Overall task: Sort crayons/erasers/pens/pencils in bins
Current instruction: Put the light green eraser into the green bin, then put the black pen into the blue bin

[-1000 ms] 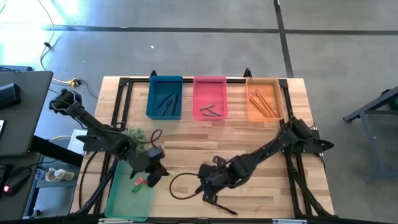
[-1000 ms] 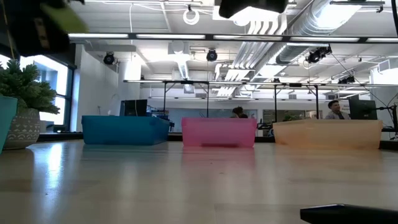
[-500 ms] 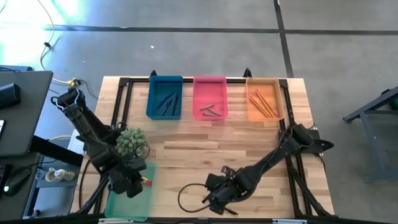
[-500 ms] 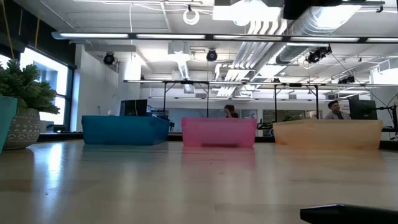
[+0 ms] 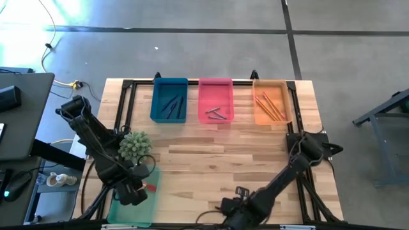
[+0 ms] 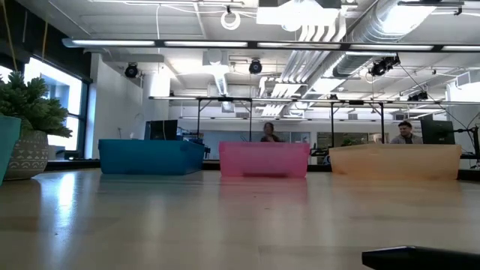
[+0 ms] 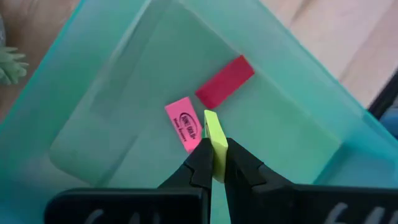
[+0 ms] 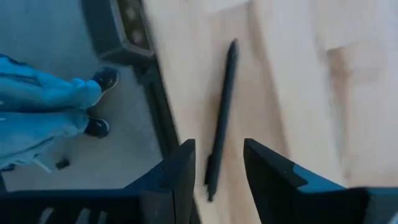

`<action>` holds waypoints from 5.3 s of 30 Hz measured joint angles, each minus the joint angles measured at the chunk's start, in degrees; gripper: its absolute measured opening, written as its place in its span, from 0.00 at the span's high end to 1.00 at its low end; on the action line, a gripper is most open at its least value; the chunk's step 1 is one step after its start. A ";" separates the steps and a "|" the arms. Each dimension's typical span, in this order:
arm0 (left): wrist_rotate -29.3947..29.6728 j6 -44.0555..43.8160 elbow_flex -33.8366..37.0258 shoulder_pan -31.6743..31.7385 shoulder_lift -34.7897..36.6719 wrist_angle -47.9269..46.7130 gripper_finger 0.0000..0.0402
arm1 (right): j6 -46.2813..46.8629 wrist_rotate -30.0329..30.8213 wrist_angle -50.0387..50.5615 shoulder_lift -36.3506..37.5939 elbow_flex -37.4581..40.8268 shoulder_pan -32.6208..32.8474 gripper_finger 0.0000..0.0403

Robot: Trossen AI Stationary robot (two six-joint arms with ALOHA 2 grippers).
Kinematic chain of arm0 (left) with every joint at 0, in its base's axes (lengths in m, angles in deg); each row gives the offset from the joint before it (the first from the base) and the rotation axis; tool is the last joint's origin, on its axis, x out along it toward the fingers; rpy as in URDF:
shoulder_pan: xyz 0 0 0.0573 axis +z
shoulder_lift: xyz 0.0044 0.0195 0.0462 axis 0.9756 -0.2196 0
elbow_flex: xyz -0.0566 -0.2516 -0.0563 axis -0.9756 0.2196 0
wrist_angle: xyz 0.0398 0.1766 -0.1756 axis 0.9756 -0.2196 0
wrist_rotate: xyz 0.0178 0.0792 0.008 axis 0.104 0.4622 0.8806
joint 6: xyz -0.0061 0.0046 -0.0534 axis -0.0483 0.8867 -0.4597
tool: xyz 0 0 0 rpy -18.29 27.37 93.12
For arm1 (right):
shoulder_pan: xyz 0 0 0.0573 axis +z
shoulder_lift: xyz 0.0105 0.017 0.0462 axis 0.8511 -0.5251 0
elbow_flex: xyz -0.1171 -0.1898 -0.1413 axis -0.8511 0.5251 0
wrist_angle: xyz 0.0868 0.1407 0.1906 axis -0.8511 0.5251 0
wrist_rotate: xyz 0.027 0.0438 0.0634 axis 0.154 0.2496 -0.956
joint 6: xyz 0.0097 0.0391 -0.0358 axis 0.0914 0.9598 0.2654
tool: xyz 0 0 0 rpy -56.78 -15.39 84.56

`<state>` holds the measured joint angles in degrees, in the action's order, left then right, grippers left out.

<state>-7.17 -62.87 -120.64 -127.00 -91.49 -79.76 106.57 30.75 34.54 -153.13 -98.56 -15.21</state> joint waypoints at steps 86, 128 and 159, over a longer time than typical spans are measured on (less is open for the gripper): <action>33.21 25.79 -1.73 5.37 12.64 7.41 0.48 | 10.48 23.09 -0.34 3.26 0.07 -4.81 0.97; 27.70 54.84 -1.75 28.01 12.59 46.32 0.66 | -24.75 34.54 -17.89 11.30 -0.04 -17.41 0.97; 16.08 57.73 -1.75 38.95 12.64 48.68 0.74 | -30.74 28.59 -15.64 13.39 -0.11 -22.61 0.97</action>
<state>8.90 -5.14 -122.39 -88.04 -78.85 -31.09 75.83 59.34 18.90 -139.74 -98.67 -37.82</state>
